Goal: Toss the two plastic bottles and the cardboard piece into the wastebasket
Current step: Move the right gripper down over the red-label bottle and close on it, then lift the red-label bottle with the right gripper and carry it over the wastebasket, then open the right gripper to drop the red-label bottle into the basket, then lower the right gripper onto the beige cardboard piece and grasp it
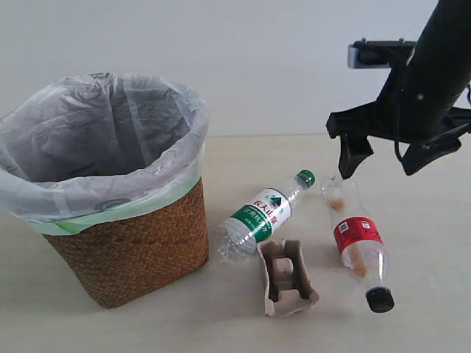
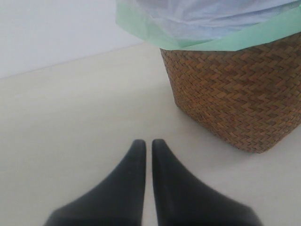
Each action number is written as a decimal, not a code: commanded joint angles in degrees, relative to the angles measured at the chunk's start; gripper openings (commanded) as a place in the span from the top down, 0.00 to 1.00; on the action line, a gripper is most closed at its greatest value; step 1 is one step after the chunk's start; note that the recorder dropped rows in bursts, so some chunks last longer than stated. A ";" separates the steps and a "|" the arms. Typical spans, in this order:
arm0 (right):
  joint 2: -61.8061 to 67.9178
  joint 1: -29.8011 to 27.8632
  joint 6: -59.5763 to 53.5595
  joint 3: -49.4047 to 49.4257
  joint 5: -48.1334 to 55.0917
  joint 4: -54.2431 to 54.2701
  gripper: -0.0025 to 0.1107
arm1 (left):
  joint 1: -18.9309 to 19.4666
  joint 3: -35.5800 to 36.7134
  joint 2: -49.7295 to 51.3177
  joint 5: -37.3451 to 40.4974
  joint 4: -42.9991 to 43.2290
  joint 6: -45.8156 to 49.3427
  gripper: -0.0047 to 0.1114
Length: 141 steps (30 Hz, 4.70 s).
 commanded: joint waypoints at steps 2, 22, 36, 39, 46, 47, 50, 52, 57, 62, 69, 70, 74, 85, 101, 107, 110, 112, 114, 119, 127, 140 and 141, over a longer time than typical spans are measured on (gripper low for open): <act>5.13 -0.01 0.73 -0.34 -3.90 -0.51 0.32 | 0.17 0.22 -0.11 -0.48 -0.49 -0.54 0.93; 18.83 0.09 4.53 -0.34 -11.10 -2.27 0.32 | 0.17 0.22 -0.11 -0.48 -0.49 -0.54 0.93; 24.64 0.09 5.13 -0.34 -10.60 -3.28 0.57 | 0.17 0.22 -0.11 -0.48 -0.49 -0.54 0.93; 24.52 -0.01 5.00 -0.34 -9.48 -3.28 0.94 | 0.17 0.22 -0.11 -0.48 -0.49 -0.54 0.93; 17.98 -0.01 4.97 -0.34 -7.73 -3.28 0.98 | 0.17 0.22 -0.11 -0.48 -0.49 -0.54 0.93; 15.87 -0.01 4.97 -0.34 -7.59 -3.28 0.98 | 0.17 0.22 -0.11 -0.48 -0.49 -0.54 0.93; 9.37 -0.11 5.21 -0.34 -7.16 -4.19 0.98 | 0.17 0.22 -0.11 -0.48 -0.49 -0.54 0.93; 4.85 -0.11 5.21 -0.34 -6.38 -5.20 0.98 | 0.17 0.22 -0.11 -0.48 -0.49 -0.54 0.93; -2.97 -0.37 9.28 -0.34 -0.87 -14.30 0.98 | 0.17 0.22 -0.11 -0.48 -0.49 -0.54 0.93; -6.51 -3.37 16.77 -0.34 8.64 -29.48 0.98 | 0.17 0.22 -0.11 -0.48 -0.49 -0.54 0.93; -9.37 -7.93 17.72 0.38 8.64 -36.70 0.98 | 0.17 0.22 -0.11 -0.48 -0.49 -0.54 0.93; -9.47 -8.14 18.20 0.38 8.64 -36.57 0.98 | 0.17 0.22 -0.11 -0.48 -0.49 -0.54 0.93; -9.33 -7.99 18.78 0.38 8.64 -33.63 0.98 | 0.17 0.22 -0.11 -0.48 -0.49 -0.54 0.93; -9.21 -8.11 19.15 4.90 7.66 -35.03 0.98 | 0.17 0.22 -0.11 -0.48 -0.49 -0.54 0.93; 12.88 20.46 13.60 -49.21 -3.92 -3.37 0.39 | 0.17 0.22 -0.11 -0.48 -0.49 -0.54 0.93; 12.37 20.46 18.22 -49.08 5.43 -22.72 0.39 | 0.17 0.22 -0.11 -0.48 -0.49 -0.54 0.93; 11.11 20.46 18.43 -49.08 8.64 -29.53 0.39 | 0.17 0.22 -0.11 -0.48 -0.49 -0.54 0.93; 10.62 20.35 18.30 -49.08 8.64 -34.39 0.39 | 0.17 0.22 -0.11 -0.48 -0.49 -0.54 0.93; 9.53 19.43 17.15 -48.27 8.64 -33.64 0.39 | 0.17 0.22 -0.11 -0.48 -0.49 -0.54 0.93; 7.35 15.46 17.45 -45.56 8.64 -29.63 0.39 | 0.17 0.22 -0.11 -0.48 -0.49 -0.54 0.93; 4.79 8.98 14.16 -32.08 8.64 -20.52 0.39 | 0.17 0.22 -0.11 -0.48 -0.49 -0.54 0.93; 4.59 8.85 13.39 -2.96 1.74 -5.77 0.39 | 0.17 0.22 -0.11 -0.48 -0.49 -0.54 0.93; 4.59 9.00 13.35 -1.16 -0.08 -4.56 0.39 | 0.17 0.22 -0.11 -0.48 -0.49 -0.54 0.93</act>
